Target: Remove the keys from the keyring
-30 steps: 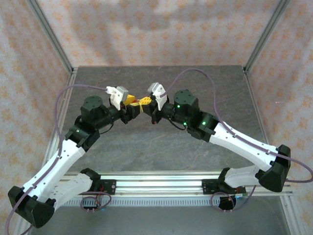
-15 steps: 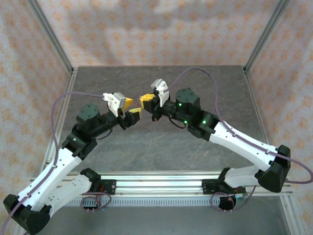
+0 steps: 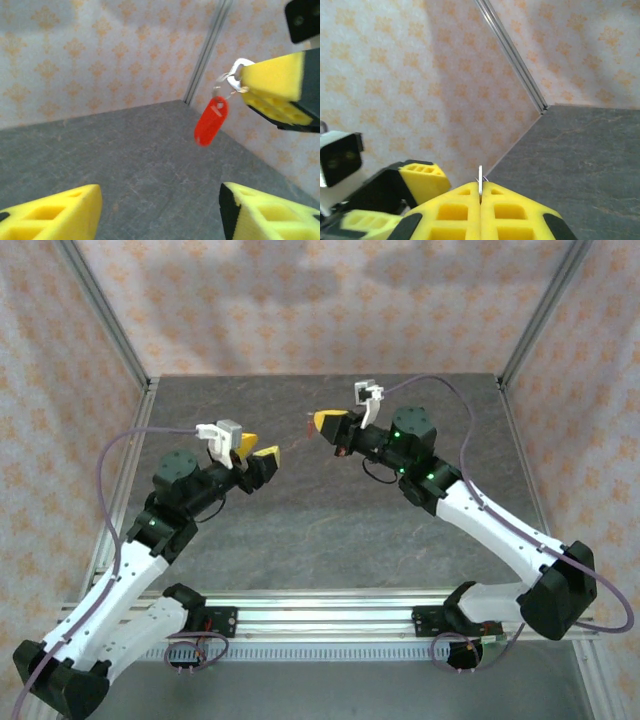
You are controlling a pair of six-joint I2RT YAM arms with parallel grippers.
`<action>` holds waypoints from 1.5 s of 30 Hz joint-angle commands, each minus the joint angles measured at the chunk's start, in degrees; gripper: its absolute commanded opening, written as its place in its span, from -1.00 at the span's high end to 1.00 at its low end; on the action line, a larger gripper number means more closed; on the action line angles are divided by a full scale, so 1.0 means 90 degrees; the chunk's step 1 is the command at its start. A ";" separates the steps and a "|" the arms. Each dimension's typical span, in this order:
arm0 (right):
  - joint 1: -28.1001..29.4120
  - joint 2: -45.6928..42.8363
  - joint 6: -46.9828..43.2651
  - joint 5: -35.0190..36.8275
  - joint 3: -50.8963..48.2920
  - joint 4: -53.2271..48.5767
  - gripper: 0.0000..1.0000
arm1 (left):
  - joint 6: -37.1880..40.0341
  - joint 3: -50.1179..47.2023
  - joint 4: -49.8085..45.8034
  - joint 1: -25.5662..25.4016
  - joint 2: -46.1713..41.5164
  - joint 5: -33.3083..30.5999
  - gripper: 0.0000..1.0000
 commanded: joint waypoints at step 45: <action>-0.0563 0.0750 0.2636 -0.2213 0.0094 0.1528 1.00 | -0.2397 -0.0258 0.3785 0.0951 0.1290 0.3109 0.00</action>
